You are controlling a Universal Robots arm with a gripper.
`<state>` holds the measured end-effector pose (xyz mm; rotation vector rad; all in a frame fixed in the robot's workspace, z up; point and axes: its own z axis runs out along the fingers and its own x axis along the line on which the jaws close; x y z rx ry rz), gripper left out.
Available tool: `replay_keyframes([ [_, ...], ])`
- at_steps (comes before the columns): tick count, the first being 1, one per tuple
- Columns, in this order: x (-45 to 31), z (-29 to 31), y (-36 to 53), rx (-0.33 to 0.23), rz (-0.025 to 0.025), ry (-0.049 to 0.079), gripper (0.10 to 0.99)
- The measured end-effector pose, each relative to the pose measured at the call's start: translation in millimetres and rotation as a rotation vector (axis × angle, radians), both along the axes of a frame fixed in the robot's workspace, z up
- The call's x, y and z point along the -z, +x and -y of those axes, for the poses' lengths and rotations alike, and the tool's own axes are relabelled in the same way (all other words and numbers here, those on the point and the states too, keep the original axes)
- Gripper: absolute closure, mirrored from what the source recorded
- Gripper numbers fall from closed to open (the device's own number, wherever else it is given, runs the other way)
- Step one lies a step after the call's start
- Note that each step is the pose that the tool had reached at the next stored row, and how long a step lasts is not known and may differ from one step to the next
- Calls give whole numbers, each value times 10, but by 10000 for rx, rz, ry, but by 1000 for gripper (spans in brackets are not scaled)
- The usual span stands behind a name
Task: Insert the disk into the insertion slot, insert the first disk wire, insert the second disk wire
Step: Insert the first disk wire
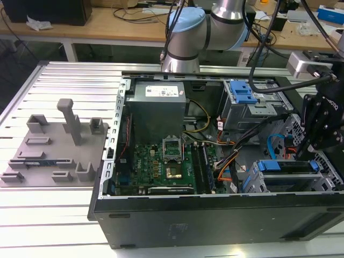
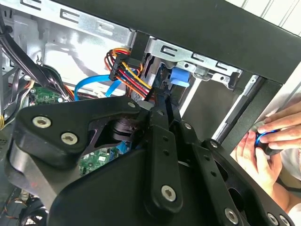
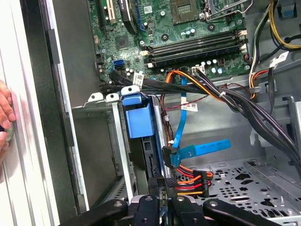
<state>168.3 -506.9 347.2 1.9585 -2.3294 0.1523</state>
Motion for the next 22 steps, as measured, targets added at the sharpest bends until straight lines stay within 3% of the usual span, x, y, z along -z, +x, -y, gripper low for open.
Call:
replay_keyframes([
  [22,0,50,-22,0,0,57,922],
])
